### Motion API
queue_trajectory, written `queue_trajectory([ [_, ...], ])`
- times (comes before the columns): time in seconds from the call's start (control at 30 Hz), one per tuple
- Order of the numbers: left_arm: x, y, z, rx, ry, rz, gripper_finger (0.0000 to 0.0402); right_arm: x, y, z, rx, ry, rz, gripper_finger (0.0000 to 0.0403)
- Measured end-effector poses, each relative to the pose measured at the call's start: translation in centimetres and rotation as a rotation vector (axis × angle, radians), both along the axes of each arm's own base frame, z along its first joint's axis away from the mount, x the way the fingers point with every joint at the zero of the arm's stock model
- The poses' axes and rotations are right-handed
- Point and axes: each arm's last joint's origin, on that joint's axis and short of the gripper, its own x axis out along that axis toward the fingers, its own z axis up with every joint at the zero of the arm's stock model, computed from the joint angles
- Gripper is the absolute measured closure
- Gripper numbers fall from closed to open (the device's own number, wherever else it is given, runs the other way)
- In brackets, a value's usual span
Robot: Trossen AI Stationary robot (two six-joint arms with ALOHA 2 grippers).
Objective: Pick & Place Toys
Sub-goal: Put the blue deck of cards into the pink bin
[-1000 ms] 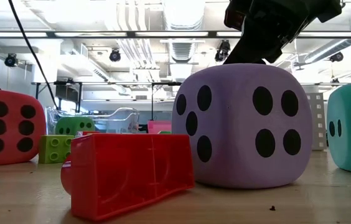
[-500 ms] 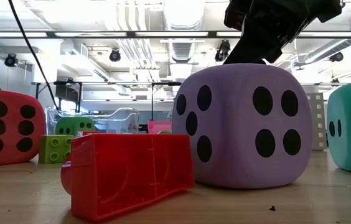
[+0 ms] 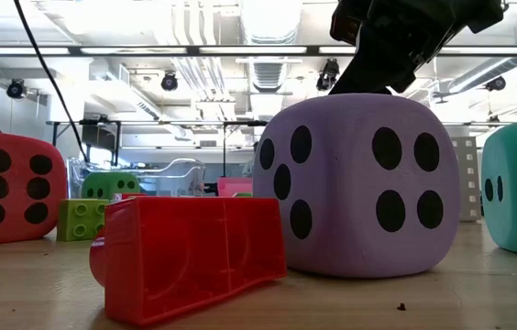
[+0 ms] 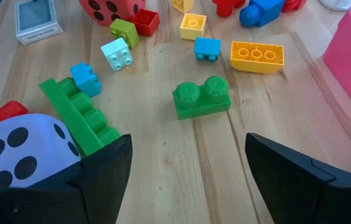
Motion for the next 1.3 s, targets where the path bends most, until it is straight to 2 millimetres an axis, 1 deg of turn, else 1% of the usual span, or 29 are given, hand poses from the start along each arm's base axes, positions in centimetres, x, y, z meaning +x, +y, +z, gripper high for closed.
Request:
queue_trajectory([
  [0.07,0.1,0.0,0.1,-0.006,-0.006,0.020,0.0164,0.0,0.0,0.0,0.000,0.000,0.000,0.0097],
  [0.17,0.2,-0.2,0.3,-0.021,-0.011,0.048,0.0123,0.0,0.0,0.0,0.000,0.000,0.000,0.0097],
  [0.23,0.3,-0.3,0.6,-0.028,-0.014,0.052,0.0110,0.0,0.0,0.0,0.000,0.000,0.000,0.0097],
  [0.33,0.9,-1.0,0.7,-0.028,-0.022,0.028,0.0107,0.0,0.0,0.0,0.000,0.000,0.000,0.0097],
  [0.47,1.5,-1.8,0.8,-0.002,-0.013,-0.009,0.0116,0.0,0.0,0.0,0.000,0.000,0.000,0.0097],
  [0.67,2.1,-2.6,0.4,0.015,0.002,-0.012,0.0145,0.0,0.0,0.0,0.000,0.000,0.000,0.0097],
  [0.77,2.3,-2.9,0.1,0.013,0.020,-0.017,0.0160,0.0,0.0,0.0,0.000,0.000,0.000,0.0097],
  [0.93,2.2,-2.9,0.1,-0.004,0.042,-0.007,0.0180,0.0,0.0,0.0,0.000,0.000,0.000,0.0097],
  [1.13,2.1,-2.5,0.2,0.008,0.079,0.113,0.0205,0.0,0.0,0.0,0.000,0.000,0.000,0.0097],
  [1.3,2.0,-2.2,0.2,0.021,0.108,0.218,0.0208,0.0,0.0,0.0,0.000,0.000,0.000,0.0097],
])
